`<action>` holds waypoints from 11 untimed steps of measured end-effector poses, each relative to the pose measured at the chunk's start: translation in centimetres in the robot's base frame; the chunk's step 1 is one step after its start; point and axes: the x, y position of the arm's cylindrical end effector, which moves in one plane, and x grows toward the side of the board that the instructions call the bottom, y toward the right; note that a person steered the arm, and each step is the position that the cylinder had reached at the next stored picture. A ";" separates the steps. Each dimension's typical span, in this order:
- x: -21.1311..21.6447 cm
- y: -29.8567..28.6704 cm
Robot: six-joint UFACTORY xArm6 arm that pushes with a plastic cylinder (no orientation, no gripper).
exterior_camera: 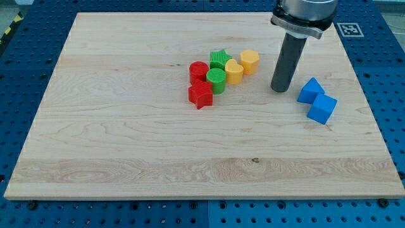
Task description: Separate the yellow blocks from the group of blocks
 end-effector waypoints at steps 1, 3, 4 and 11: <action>0.0 -4.1; 0.0 -5.2; 0.0 -8.1; -3.3 -7.9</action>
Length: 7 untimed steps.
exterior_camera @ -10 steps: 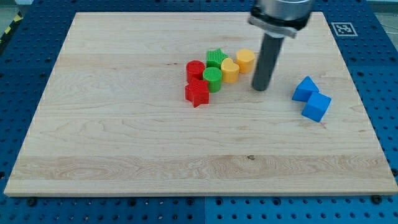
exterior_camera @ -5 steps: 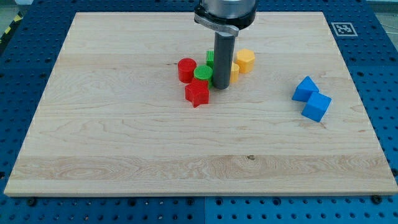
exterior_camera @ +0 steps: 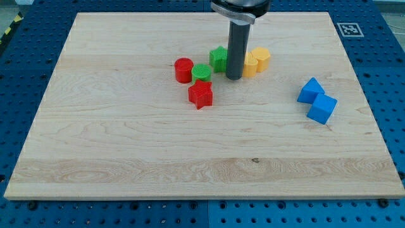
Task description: Separate the yellow blocks from the group of blocks
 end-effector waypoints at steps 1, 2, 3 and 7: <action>-1.2 0.0; -1.4 0.0; -1.4 -1.0; -3.0 3.5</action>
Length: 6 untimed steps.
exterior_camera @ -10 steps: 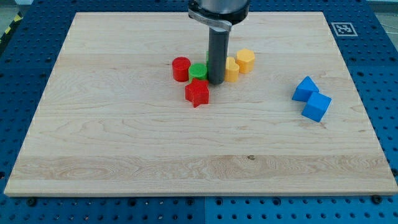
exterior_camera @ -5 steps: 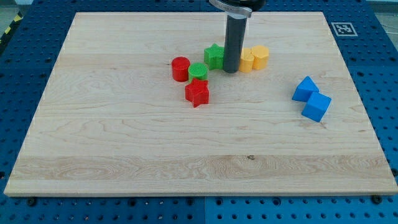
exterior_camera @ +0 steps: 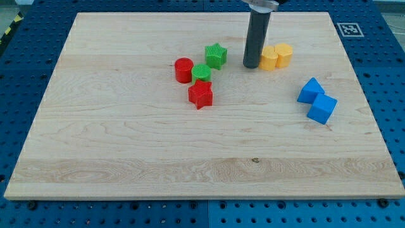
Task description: Separate the yellow blocks from the group of blocks
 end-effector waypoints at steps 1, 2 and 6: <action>0.0 0.0; 0.1 0.7; 4.0 0.5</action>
